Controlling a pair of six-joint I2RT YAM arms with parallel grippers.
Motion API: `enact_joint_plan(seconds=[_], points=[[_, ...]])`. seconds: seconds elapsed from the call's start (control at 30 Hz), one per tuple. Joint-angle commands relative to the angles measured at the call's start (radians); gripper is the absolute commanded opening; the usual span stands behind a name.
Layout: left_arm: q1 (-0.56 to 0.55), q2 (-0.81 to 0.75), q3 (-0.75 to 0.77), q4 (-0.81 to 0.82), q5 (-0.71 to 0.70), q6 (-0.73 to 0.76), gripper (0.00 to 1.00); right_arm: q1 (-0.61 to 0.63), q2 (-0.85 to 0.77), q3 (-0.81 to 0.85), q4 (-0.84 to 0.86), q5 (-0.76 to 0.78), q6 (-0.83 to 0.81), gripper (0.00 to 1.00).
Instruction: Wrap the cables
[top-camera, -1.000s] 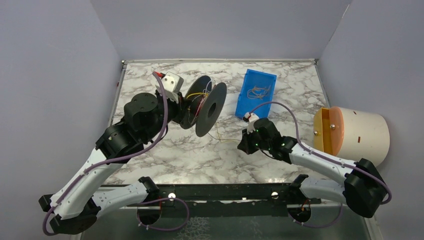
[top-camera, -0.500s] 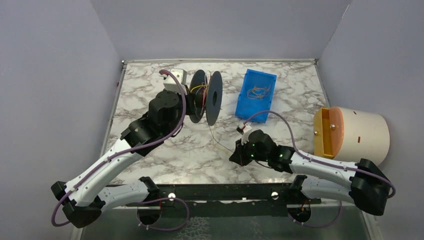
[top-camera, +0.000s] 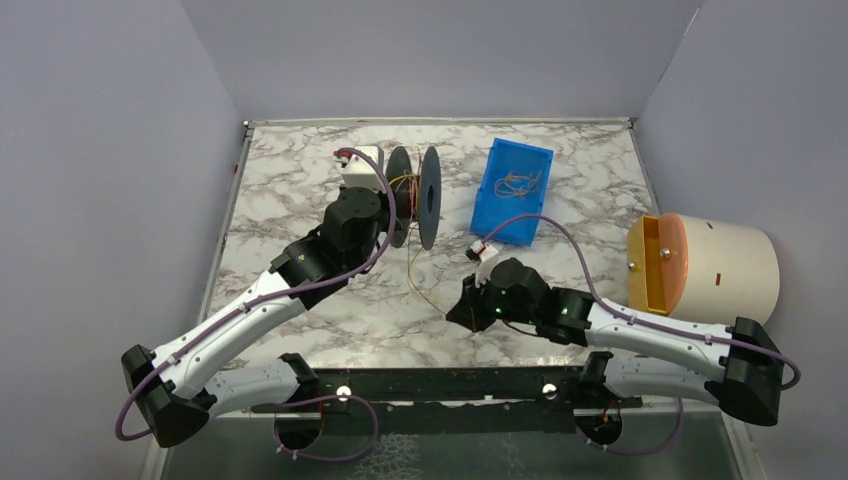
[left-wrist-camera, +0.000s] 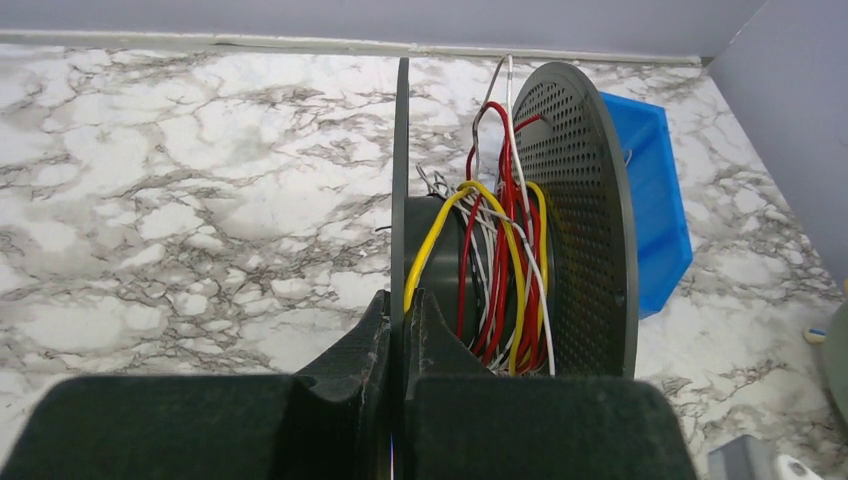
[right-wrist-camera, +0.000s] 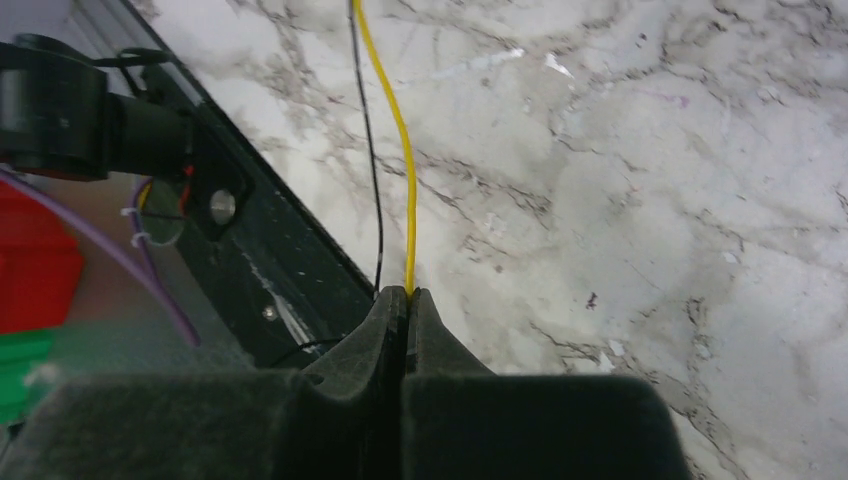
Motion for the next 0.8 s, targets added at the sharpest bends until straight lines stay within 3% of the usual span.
enact_joint_plan(seconds=[0.0, 0.5, 0.77], points=[[-0.017, -0.015, -0.025, 0.129, -0.08, -0.023, 0.0, 0.036, -0.023, 0.119, -0.108, 0.044, 0.024, 0.01], [-0.117, -0.029, -0.171, 0.13, -0.218, -0.04, 0.0, 0.075, 0.004, 0.406, -0.239, 0.05, 0.008, 0.01], [-0.154, -0.043, -0.217, 0.127, -0.24, -0.048, 0.0, 0.076, 0.068, 0.587, -0.33, 0.154, -0.055, 0.01]])
